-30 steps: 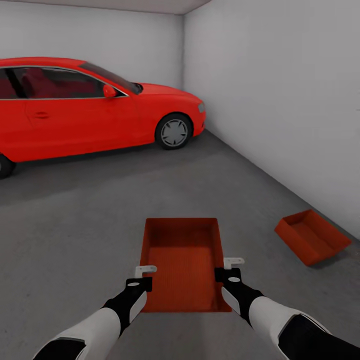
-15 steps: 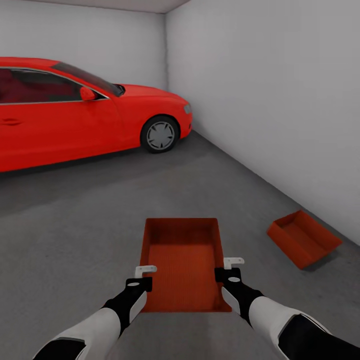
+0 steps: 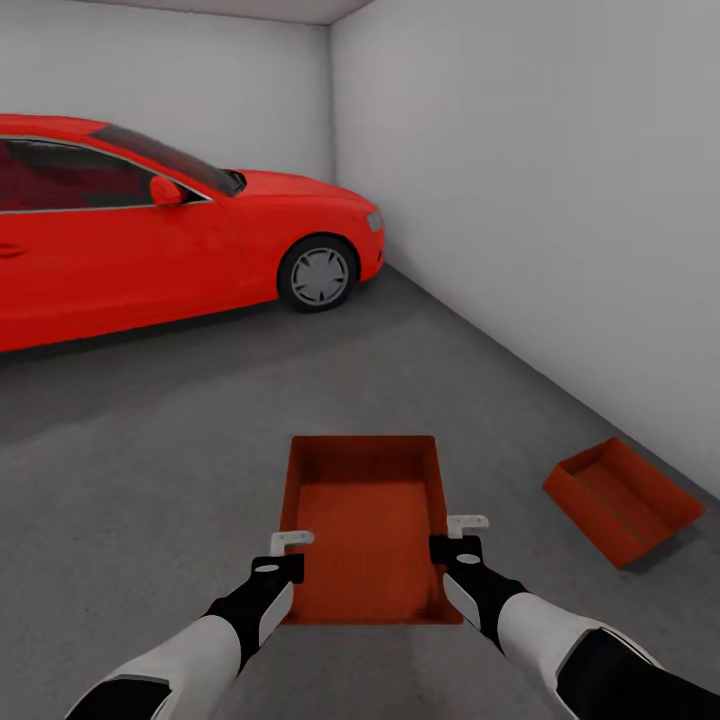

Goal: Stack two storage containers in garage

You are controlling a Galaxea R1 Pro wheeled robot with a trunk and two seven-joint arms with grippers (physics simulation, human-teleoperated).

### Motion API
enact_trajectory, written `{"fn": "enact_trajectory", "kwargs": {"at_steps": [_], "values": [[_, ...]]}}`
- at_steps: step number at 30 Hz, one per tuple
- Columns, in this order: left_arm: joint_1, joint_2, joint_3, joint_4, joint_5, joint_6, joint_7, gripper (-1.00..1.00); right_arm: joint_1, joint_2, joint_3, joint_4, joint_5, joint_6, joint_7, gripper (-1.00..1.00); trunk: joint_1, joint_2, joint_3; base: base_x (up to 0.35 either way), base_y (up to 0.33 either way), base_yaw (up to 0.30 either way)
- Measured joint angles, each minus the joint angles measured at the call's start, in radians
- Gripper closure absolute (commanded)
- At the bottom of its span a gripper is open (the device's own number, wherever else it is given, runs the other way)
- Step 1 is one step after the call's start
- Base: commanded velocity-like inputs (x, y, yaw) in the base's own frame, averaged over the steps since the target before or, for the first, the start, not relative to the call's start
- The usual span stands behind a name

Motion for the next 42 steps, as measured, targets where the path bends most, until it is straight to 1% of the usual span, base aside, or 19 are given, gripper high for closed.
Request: {"fn": "enact_trajectory", "kwargs": {"at_steps": [20,24,42], "values": [[0.000,-0.001,0.000,0.000,0.000,0.000,0.002,1.00,0.000,-0.001,0.000,-0.001,0.000,0.000,0.001,1.00,0.000,0.000,0.000,0.248,0.000,-0.005],[0.000,0.004,0.000,0.000,0.000,0.000,-0.007,1.00,0.000,0.004,0.001,0.000,0.000,0.000,-0.007,1.00,0.000,0.000,0.000,0.203,0.000,-0.188],[0.000,0.000,0.000,0.000,0.000,-0.001,-0.001,1.00,0.000,0.000,0.001,-0.001,-0.001,0.000,-0.002,1.00,0.000,0.000,0.000,0.223,0.000,-0.252]]}}
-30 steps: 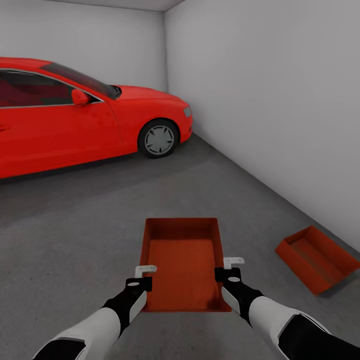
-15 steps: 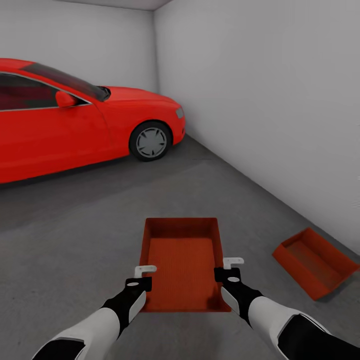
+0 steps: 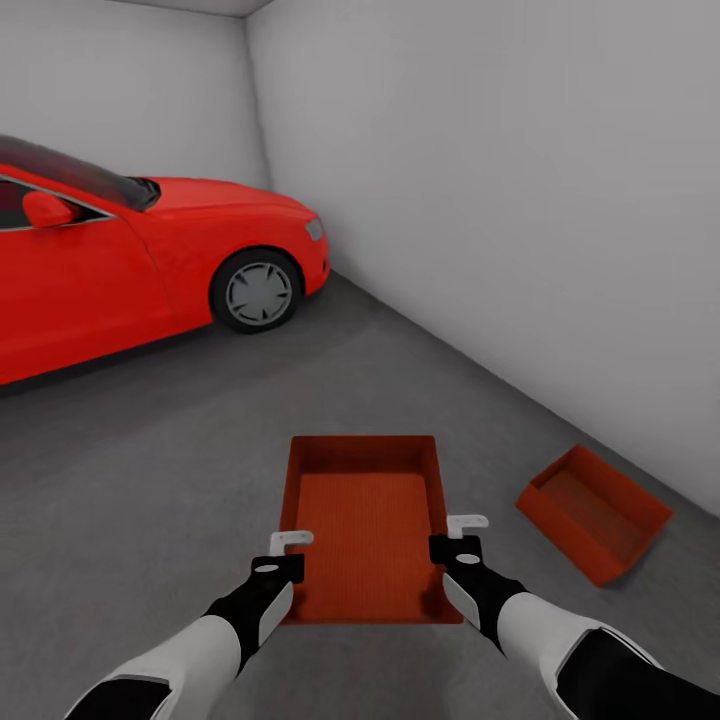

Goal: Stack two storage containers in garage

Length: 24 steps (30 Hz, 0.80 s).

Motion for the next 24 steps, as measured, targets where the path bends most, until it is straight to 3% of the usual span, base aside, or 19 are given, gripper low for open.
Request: {"fn": "enact_trajectory", "kwargs": {"at_steps": [24], "values": [[0.000,0.000,0.000,0.000,0.000,0.000,0.001,1.00,0.000,0.000,0.000,0.000,0.000,0.000,0.001,1.00,0.000,0.000,0.000,0.248,0.000,-0.255]]}}
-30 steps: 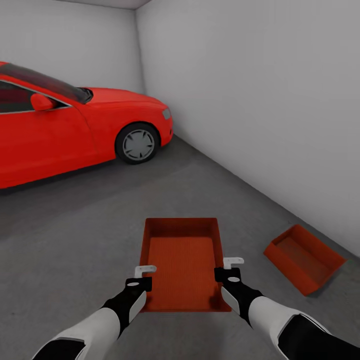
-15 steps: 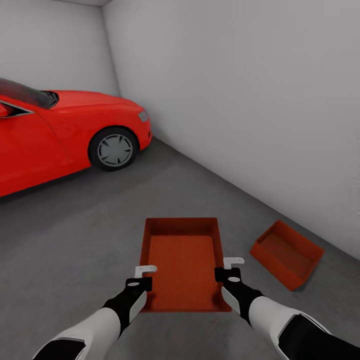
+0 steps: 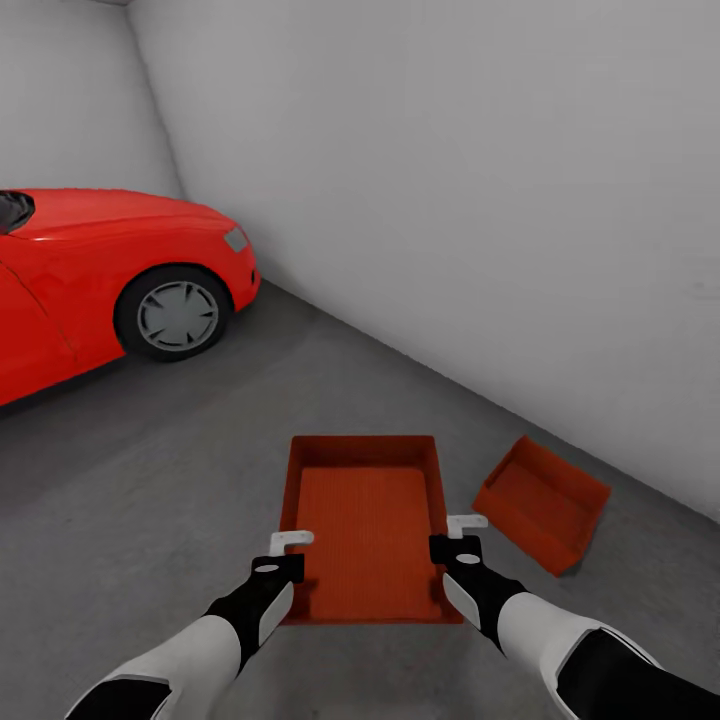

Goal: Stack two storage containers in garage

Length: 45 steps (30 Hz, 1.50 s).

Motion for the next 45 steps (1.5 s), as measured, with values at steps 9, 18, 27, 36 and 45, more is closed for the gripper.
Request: {"fn": "enact_trajectory", "kwargs": {"at_steps": [9,18,27,36,45], "values": [[0.000,0.000,0.000,0.000,0.000,0.000,0.000,1.00,0.000,0.000,0.000,0.000,0.000,0.000,0.000,1.00,0.000,0.000,0.000,0.248,0.000,-0.255],[0.000,0.000,0.000,0.000,0.000,0.000,0.000,1.00,0.000,0.000,0.000,0.000,0.000,0.000,0.000,1.00,0.000,0.000,0.000,0.248,0.000,-0.255],[0.000,0.000,0.000,0.000,0.000,0.000,0.000,1.00,0.000,0.000,0.000,0.000,0.000,0.000,0.000,1.00,0.000,0.000,0.000,0.250,0.000,-0.255],[0.000,0.000,0.000,0.000,0.000,0.000,0.000,1.00,0.000,0.000,0.000,0.000,0.000,0.000,0.000,1.00,0.000,0.000,0.000,0.264,0.000,-0.255],[0.000,0.000,0.000,0.000,0.000,0.000,0.000,1.00,0.000,0.000,0.000,0.000,0.000,0.000,0.000,1.00,0.000,0.000,0.000,0.281,0.000,-0.255]]}}
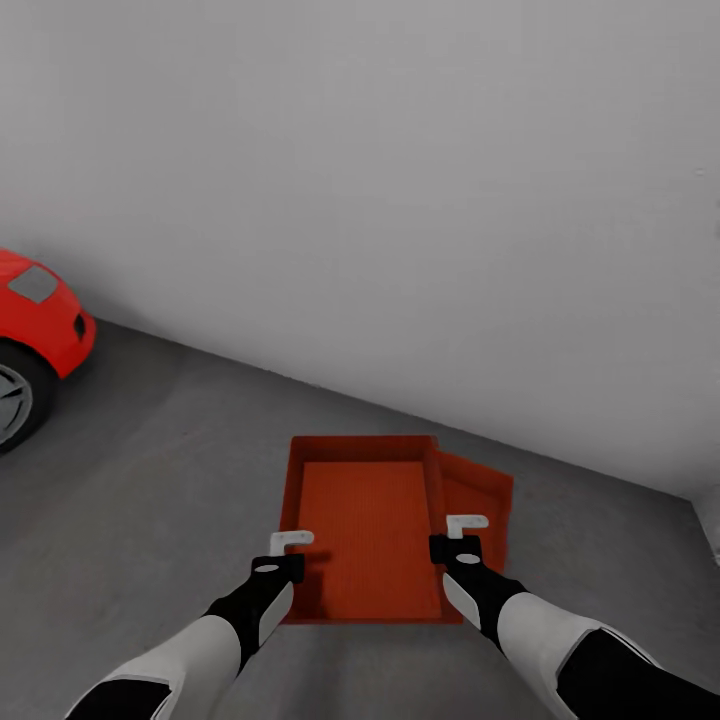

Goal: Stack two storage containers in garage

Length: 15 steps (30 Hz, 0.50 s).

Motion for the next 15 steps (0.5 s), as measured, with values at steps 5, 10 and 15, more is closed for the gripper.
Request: {"fn": "enact_trajectory", "kwargs": {"at_steps": [5,10,15], "values": [[0.000,0.000,0.000,0.000,0.000,0.000,0.000,1.00,0.000,0.000,0.000,0.000,0.000,0.000,0.000,1.00,0.000,0.000,0.000,0.284,0.000,-0.255],[0.000,0.000,0.000,0.000,0.000,0.000,0.000,1.00,0.000,0.000,0.000,0.000,0.000,0.000,0.000,1.00,0.000,0.000,0.000,0.291,0.000,-0.244],[0.000,0.000,0.000,0.001,0.001,0.001,0.001,1.00,0.000,0.000,-0.001,0.002,0.000,0.000,0.002,1.00,0.000,0.000,0.000,0.313,0.031,-0.055]]}}
